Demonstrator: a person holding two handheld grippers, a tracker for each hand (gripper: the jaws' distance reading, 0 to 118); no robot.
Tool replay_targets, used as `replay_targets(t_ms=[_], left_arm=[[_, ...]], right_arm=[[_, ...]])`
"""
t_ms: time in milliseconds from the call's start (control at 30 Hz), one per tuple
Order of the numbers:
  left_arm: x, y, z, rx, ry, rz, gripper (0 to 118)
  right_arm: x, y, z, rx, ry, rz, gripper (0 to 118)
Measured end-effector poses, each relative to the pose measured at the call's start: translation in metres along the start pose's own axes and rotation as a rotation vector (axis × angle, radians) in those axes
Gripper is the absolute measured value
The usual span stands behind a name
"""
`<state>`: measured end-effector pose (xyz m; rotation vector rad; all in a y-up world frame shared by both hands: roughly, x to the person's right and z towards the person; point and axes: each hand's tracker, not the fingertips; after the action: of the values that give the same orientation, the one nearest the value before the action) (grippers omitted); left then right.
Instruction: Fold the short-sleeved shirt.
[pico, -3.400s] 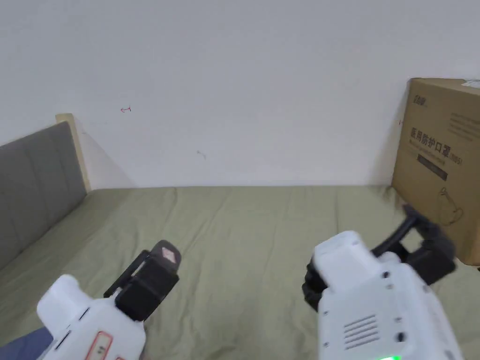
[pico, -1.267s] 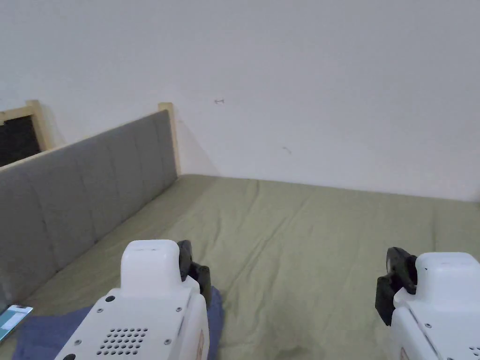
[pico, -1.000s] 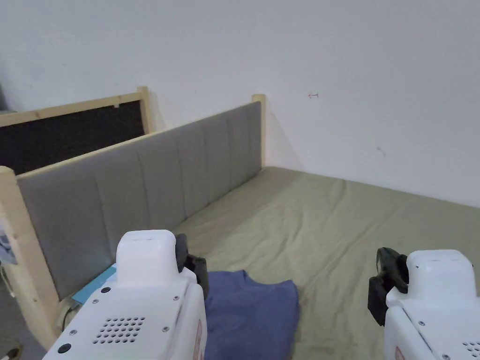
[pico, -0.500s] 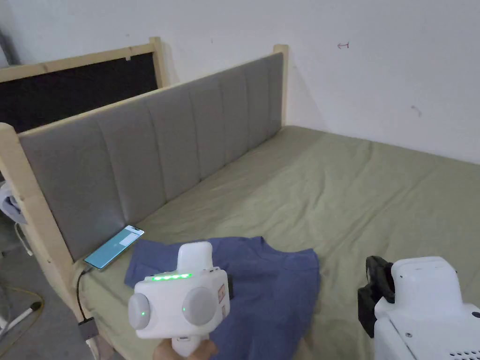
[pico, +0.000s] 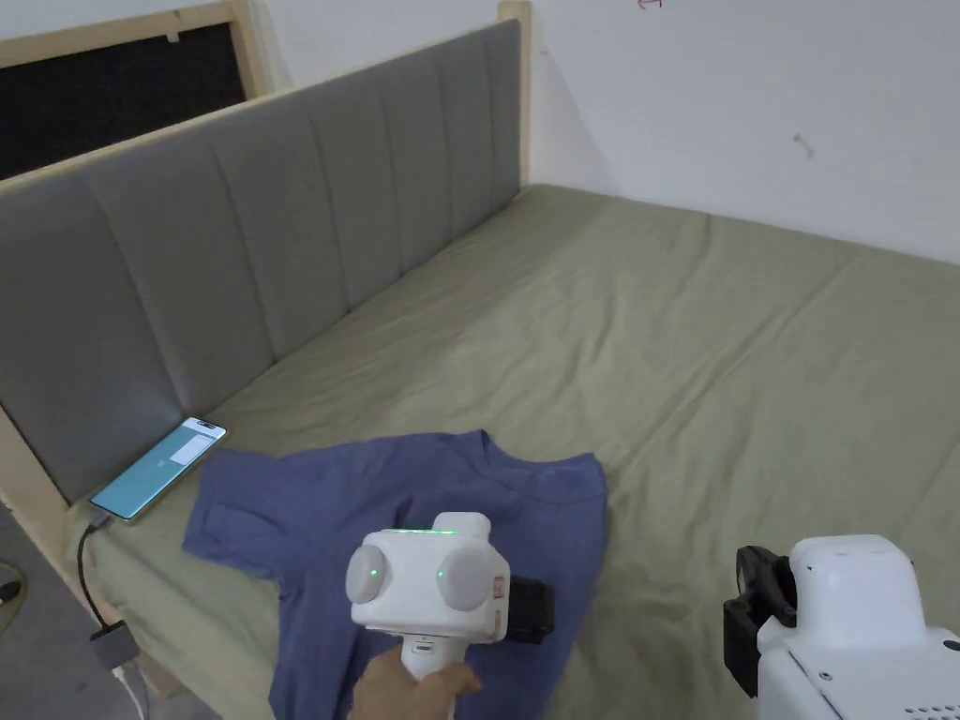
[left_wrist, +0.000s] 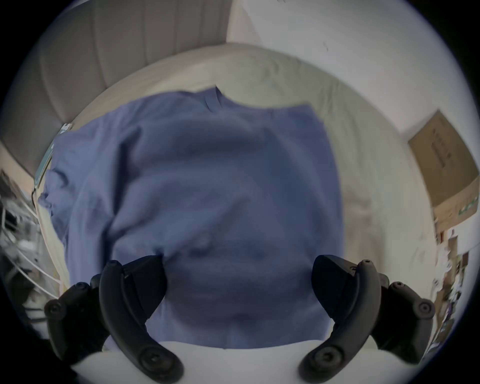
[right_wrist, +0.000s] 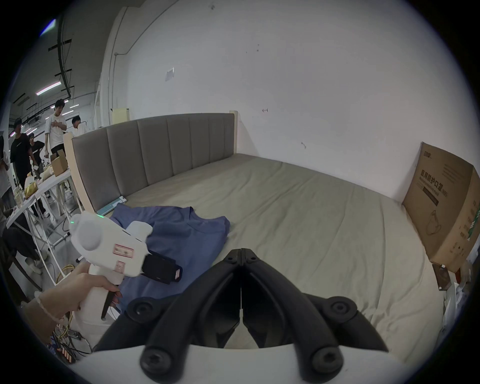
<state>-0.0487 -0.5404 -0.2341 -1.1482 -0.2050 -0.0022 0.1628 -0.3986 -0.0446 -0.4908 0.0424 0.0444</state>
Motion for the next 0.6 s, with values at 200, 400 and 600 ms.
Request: replay_targets(t_ms=[200,400,600], left_arm=[[0.011,-0.004,0.016,0.019,0.124,-0.037,37],[-0.011,-0.003,0.025,0.022,0.065,0.048,8],[-0.005,0.010,0.070,0.090,-0.116,0.103,8]], right_arm=[[0.011,-0.008,-0.006,-0.052,-0.002,-0.058,0],[0.018,-0.014,-0.005,-0.082,-0.002,-0.100,0],[0.035,-0.016,0.007,-0.075,-0.033,-0.116,0]])
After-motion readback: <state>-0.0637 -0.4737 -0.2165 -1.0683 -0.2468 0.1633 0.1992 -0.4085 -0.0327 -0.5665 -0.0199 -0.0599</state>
